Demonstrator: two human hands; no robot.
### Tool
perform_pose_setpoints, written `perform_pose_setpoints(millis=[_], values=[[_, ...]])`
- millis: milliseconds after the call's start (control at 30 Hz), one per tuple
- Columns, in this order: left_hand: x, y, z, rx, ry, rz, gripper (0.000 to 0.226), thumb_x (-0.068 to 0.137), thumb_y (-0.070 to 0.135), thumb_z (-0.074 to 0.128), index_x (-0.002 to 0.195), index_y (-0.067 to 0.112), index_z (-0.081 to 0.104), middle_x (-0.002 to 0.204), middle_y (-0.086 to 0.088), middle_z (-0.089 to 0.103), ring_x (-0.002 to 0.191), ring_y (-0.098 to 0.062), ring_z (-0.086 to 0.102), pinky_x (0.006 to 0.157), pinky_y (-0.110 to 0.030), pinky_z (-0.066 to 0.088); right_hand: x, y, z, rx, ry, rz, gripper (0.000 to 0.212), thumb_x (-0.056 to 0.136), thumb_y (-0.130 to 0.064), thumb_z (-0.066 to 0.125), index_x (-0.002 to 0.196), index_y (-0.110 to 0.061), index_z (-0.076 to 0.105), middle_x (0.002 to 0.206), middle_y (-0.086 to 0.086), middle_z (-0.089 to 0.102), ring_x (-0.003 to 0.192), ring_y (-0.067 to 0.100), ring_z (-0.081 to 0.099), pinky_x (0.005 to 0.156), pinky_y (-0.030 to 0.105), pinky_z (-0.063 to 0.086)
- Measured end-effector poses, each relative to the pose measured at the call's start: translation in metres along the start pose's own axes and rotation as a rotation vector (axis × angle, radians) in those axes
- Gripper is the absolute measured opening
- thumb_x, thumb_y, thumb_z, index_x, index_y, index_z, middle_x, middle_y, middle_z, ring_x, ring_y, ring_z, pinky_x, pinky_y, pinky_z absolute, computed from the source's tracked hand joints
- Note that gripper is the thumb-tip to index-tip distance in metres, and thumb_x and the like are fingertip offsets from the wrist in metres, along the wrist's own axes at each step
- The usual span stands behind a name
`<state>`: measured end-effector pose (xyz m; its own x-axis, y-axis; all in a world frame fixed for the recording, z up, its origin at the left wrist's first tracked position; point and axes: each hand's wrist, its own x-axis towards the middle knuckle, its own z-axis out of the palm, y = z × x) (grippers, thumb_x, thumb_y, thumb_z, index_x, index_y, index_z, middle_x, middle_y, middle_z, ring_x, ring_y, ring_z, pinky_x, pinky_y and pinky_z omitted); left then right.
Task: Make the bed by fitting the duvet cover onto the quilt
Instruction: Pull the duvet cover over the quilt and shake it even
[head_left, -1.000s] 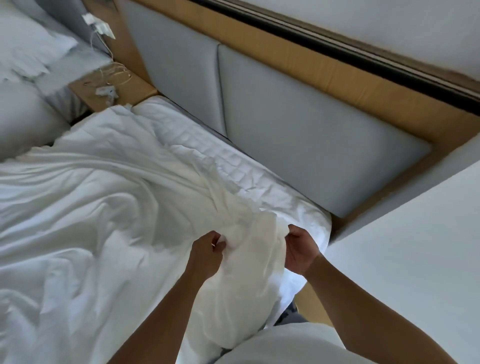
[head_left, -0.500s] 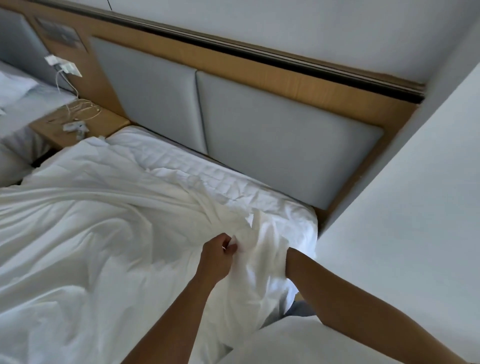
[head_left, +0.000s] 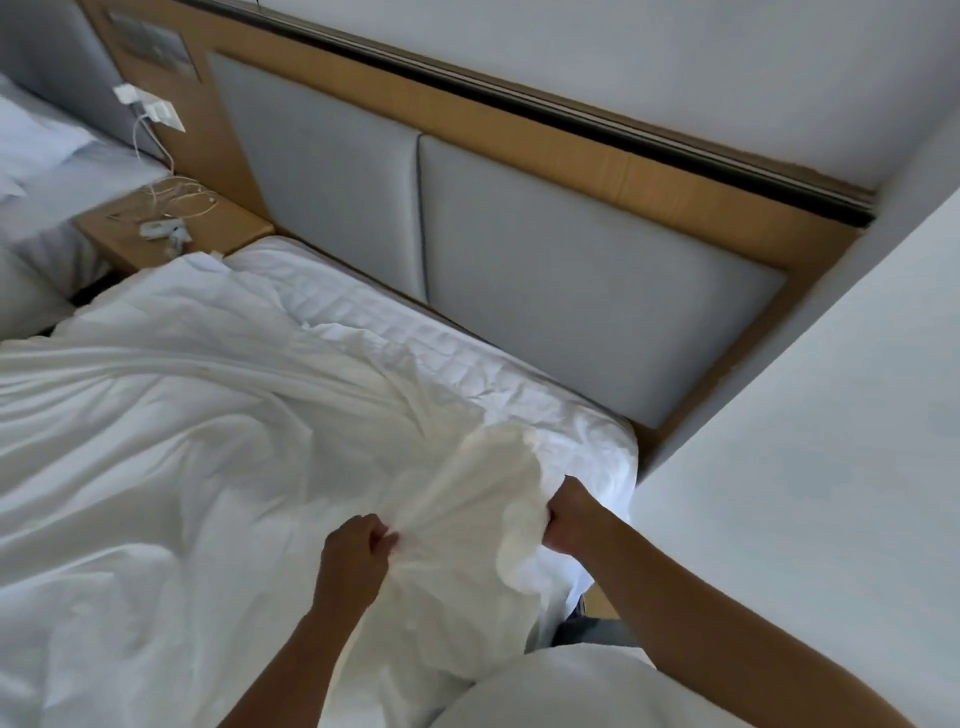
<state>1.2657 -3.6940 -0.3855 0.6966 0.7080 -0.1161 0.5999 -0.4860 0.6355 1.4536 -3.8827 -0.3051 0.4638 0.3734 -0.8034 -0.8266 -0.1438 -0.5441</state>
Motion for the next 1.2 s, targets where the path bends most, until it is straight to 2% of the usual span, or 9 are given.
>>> perform_pose_setpoints(millis=[133, 233, 367, 500, 600, 833, 1033, 1100, 1200], values=[[-0.017, -0.004, 0.002, 0.106, -0.075, -0.077, 0.012, 0.085, 0.020, 0.079, 0.086, 0.014, 0.069, 0.081, -0.002, 0.057, 0.077, -0.024, 0.063, 0.070, -0.033, 0.046, -0.003, -0.001, 0.003, -0.030, -0.071, -0.023, 0.020, 0.096, -0.008, 0.054, 0.097, -0.003, 0.073, 0.081, 0.013, 0.073, 0.069, 0.027, 0.070, 0.061, 0.034, 0.059], [-0.018, 0.049, 0.003, -0.179, 0.020, -0.055, 0.025, 0.077, 0.042, 0.083, 0.081, 0.026, 0.064, 0.071, 0.006, 0.061, 0.065, -0.008, 0.059, 0.064, -0.021, 0.046, -0.002, 0.002, 0.010, -0.123, -0.155, -0.080, 0.033, 0.100, -0.019, 0.052, 0.080, -0.014, 0.077, 0.074, 0.006, 0.071, 0.064, 0.019, 0.069, 0.056, 0.028, 0.055], [-0.010, 0.100, 0.001, -0.283, -0.266, 0.047, 0.017, 0.079, 0.059, 0.074, 0.086, 0.046, 0.066, 0.085, 0.033, 0.069, 0.083, 0.010, 0.065, 0.072, -0.006, 0.048, 0.000, 0.006, 0.014, -0.232, -0.128, -0.072, 0.024, 0.098, -0.011, 0.059, 0.077, -0.014, 0.070, 0.056, 0.000, 0.066, 0.054, 0.014, 0.064, 0.051, 0.026, 0.051], [-0.007, 0.107, 0.002, -0.314, -0.455, 0.102, 0.015, 0.084, 0.050, 0.075, 0.095, 0.042, 0.069, 0.088, 0.032, 0.070, 0.084, 0.010, 0.066, 0.074, -0.007, 0.050, 0.000, 0.009, 0.011, -0.222, -0.030, -0.041, 0.018, 0.100, 0.000, 0.050, 0.087, -0.010, 0.056, 0.072, 0.006, 0.058, 0.070, 0.018, 0.054, 0.062, 0.030, 0.048], [-0.012, 0.112, 0.012, -0.278, -0.369, 0.128, 0.015, 0.090, 0.039, 0.072, 0.079, 0.033, 0.064, 0.069, 0.028, 0.065, 0.069, 0.008, 0.062, 0.063, -0.006, 0.043, -0.001, 0.011, 0.018, -0.157, -0.044, -0.085, 0.036, 0.097, 0.015, 0.044, 0.083, -0.017, 0.052, 0.071, -0.001, 0.060, 0.063, 0.008, 0.060, 0.050, 0.017, 0.050], [-0.005, 0.113, 0.002, -0.565, -0.082, -0.047, 0.019, 0.092, 0.019, 0.070, 0.074, 0.016, 0.064, 0.067, 0.008, 0.065, 0.064, -0.006, 0.057, 0.064, -0.018, 0.047, -0.002, 0.019, 0.020, -0.195, -0.004, 0.004, 0.030, 0.096, -0.035, 0.061, 0.070, -0.020, 0.059, 0.044, -0.006, 0.056, 0.030, 0.008, 0.046, 0.036, 0.018, 0.031], [-0.013, 0.112, -0.001, -0.664, -0.102, -0.070, 0.016, 0.092, 0.019, 0.071, 0.076, 0.016, 0.068, 0.063, 0.011, 0.061, 0.058, -0.001, 0.053, 0.057, -0.013, 0.043, -0.002, 0.030, 0.008, -0.409, 0.000, -0.007, 0.025, 0.093, -0.012, 0.068, 0.076, -0.023, 0.054, 0.042, -0.016, 0.055, 0.034, -0.003, 0.051, 0.036, 0.012, 0.037], [-0.011, 0.108, -0.005, -0.669, -0.141, -0.059, 0.016, 0.091, 0.020, 0.072, 0.076, 0.017, 0.068, 0.062, 0.012, 0.061, 0.057, 0.000, 0.053, 0.056, -0.012, 0.042, -0.002, 0.026, 0.006, -0.618, 0.066, -0.043, 0.023, 0.093, -0.002, 0.060, 0.076, -0.015, 0.053, 0.055, -0.006, 0.061, 0.052, 0.004, 0.063, 0.048, 0.019, 0.050], [-0.005, 0.105, -0.010, -0.638, -0.193, -0.036, 0.020, 0.089, 0.021, 0.074, 0.074, 0.012, 0.065, 0.062, 0.007, 0.060, 0.057, -0.006, 0.051, 0.055, -0.018, 0.041, 0.002, 0.014, 0.007, -0.613, 0.004, -0.182, 0.022, 0.099, -0.002, 0.050, 0.116, 0.007, 0.061, 0.106, 0.020, 0.068, 0.094, 0.024, 0.065, 0.081, 0.029, 0.052]])
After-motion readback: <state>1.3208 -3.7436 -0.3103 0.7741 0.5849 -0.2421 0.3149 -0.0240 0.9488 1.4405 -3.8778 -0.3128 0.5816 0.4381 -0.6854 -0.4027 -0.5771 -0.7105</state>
